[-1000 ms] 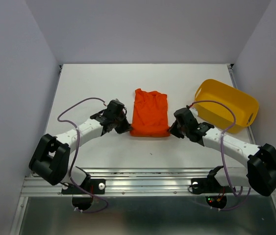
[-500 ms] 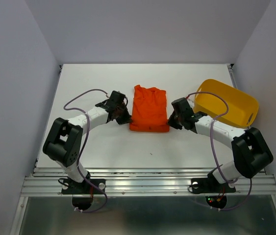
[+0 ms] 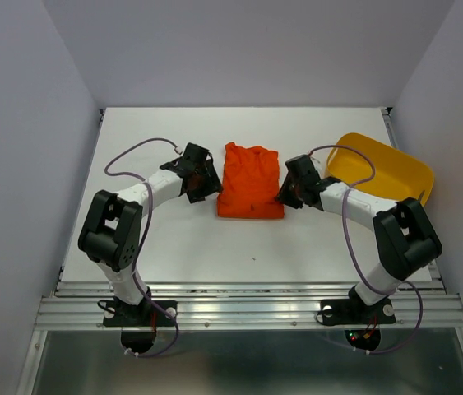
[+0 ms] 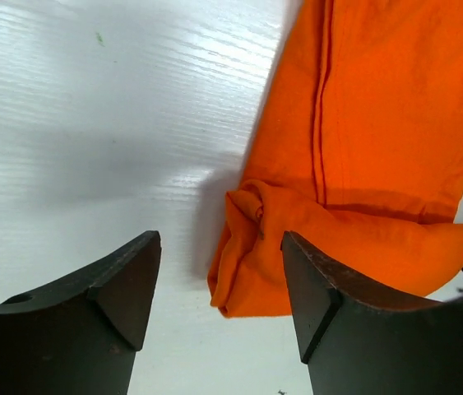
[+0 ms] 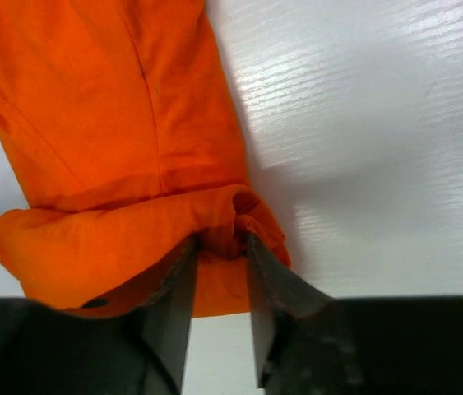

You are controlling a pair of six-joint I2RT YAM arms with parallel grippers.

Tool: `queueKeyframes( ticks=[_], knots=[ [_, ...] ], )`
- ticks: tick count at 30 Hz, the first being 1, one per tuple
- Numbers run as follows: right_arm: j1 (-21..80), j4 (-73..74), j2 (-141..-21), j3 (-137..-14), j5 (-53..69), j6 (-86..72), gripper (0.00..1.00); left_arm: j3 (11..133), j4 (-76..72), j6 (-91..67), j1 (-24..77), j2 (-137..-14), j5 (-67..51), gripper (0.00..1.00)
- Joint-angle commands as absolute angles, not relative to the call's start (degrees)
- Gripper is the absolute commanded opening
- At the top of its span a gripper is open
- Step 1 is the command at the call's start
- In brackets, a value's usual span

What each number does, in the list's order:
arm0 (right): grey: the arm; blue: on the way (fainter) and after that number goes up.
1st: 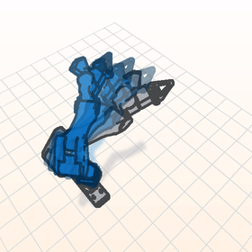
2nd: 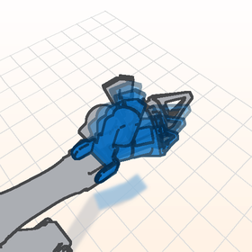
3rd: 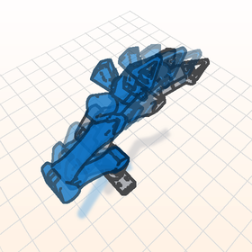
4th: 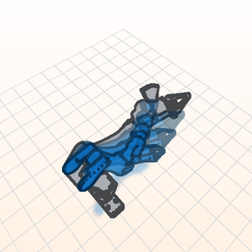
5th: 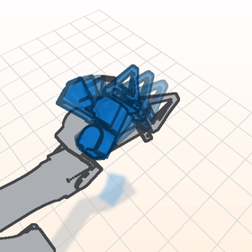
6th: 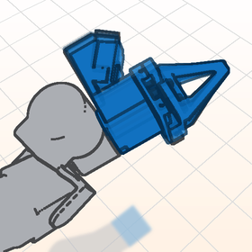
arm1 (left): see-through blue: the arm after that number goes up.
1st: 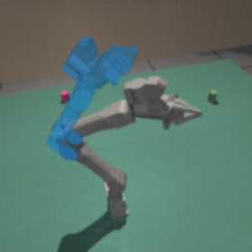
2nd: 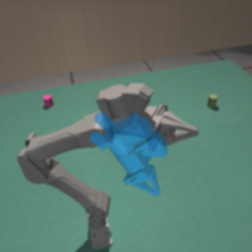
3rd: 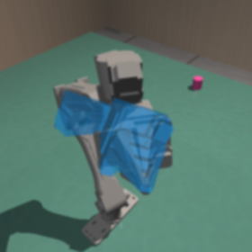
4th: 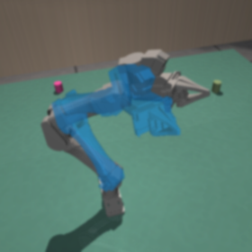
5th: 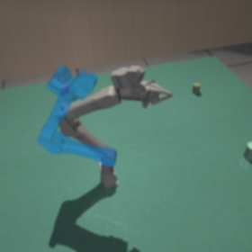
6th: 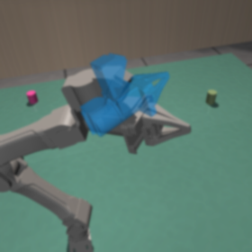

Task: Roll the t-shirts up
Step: Roll the T-shirt to the center of the board.

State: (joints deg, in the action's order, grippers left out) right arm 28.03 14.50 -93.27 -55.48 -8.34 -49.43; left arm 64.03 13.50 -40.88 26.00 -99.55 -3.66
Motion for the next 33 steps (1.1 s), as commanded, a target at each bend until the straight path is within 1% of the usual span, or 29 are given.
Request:
queueKeyframes(
  ticks=[1,3,5,6,7,8,10,11,12,13,14,16,17,20,27,33],
  knots=[
    [27.60,14.15,-88.51,-58.10,-9.93,-47.11,0.41,65.83,17.31,-38.94,25.93,-90.80,2.63,0.71],
    [27.60,15.38,-85.97,-58.10,-9.93,-45.88,0.45,65.22,18.28,-38.67,26.63,-87.55,3.95,0.65],
    [27.60,17.21,-84.30,-58.27,-9.84,-45.35,0.46,64.60,18.72,-38.58,27.33,-85.36,3.78,0.57],
    [27.60,17.75,-83.59,-58.18,-9.84,-45.26,0.47,64.08,19.24,-38.67,28.29,-84.91,3.00,0.45],
    [27.60,18.19,-81.93,-57.84,-10.02,-45.09,0.47,63.64,19.25,-38.76,28.74,-84.21,2.29,0.35],
    [27.60,19.15,-81.22,-57.75,-10.28,-45.17,0.47,63.28,18.90,-39.02,29.26,-84.03,0.63,0.19],
    [28.91,20.04,-80.07,-57.57,-10.46,-45.18,0.46,62.05,18.29,-40.42,30.93,-83.94,-1.74,0.04],
    [28.92,20.65,-79.37,-57.57,-10.46,-45.18,0.44,61.70,17.15,-40.86,31.55,-84.28,-3.67,0.00],
    [29.70,20.83,-79.28,-57.57,-10.28,-45.18,0.40,61.18,16.36,-41.39,32.07,-84.64,-4.47,0.00],
    [30.23,20.83,-79.36,-57.57,-10.02,-45.18,0.32,61.08,15.74,-41.92,33.12,-84.99,-5.18,0.00],
    [31.10,20.66,-79.97,-57.66,-9.41,-45.00,0.18,61.00,14.43,-42.71,33.57,-86.21,-6.49,0.00],
    [31.64,20.22,-81.12,-57.66,-7.83,-45.17,0.05,61.43,13.28,-43.33,34.27,-87.62,-7.55,0.00],
    [31.64,19.61,-81.82,-57.74,-7.21,-45.18,0.03,61.96,12.66,-43.59,34.63,-89.19,-7.56,0.00],
    [31.64,18.64,-84.81,-58.44,-6.33,-45.61,0.02,64.07,12.39,-43.16,34.54,-92.44,-6.42,0.00],
    [31.64,18.11,-94.03,-64.42,-8.00,-45.00,0.01,71.88,13.09,-40.43,33.66,-100.71,-4.75,0.00],
    [30.50,18.19,-100.36,-67.15,-10.19,-45.26,0.01,73.47,11.34,-39.03,32.61,-105.90,-5.36,0.00]
  ],
)
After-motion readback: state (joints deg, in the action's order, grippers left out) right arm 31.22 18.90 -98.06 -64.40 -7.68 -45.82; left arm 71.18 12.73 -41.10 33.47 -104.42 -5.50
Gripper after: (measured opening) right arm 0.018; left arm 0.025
